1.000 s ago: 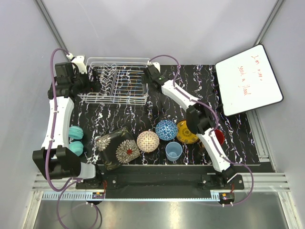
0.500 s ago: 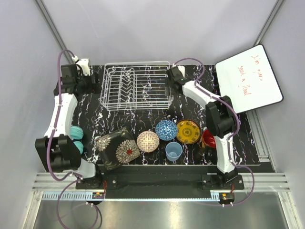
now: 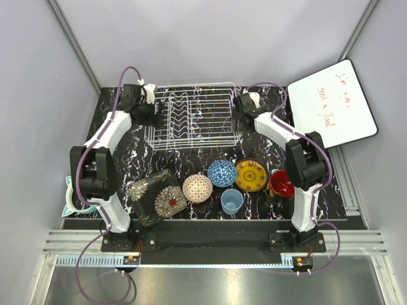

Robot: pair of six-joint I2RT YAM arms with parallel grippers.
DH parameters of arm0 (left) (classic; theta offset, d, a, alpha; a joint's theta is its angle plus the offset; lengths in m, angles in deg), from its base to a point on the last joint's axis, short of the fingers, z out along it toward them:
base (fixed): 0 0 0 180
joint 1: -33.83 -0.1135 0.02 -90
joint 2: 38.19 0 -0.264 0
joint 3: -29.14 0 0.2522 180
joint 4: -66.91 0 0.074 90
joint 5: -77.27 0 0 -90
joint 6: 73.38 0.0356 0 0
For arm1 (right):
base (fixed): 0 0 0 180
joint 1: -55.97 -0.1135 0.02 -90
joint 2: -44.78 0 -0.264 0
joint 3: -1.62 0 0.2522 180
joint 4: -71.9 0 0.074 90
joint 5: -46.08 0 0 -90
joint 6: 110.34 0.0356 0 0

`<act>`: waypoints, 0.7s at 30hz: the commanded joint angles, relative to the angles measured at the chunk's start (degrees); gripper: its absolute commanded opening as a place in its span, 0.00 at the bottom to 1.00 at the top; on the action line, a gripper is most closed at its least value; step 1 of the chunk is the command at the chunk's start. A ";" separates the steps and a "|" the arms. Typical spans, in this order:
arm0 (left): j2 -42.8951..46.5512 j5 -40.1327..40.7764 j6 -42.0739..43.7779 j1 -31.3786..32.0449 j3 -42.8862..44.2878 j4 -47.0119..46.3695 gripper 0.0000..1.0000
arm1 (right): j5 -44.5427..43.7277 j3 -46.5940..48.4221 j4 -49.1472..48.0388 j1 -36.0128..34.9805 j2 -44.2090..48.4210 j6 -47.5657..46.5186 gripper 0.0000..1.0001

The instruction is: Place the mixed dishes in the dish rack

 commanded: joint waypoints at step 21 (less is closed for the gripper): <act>-1.89 -0.88 -1.83 4.04 1.21 -5.28 0.89 | -0.68 -11.42 2.27 5.42 10.98 7.96 0.97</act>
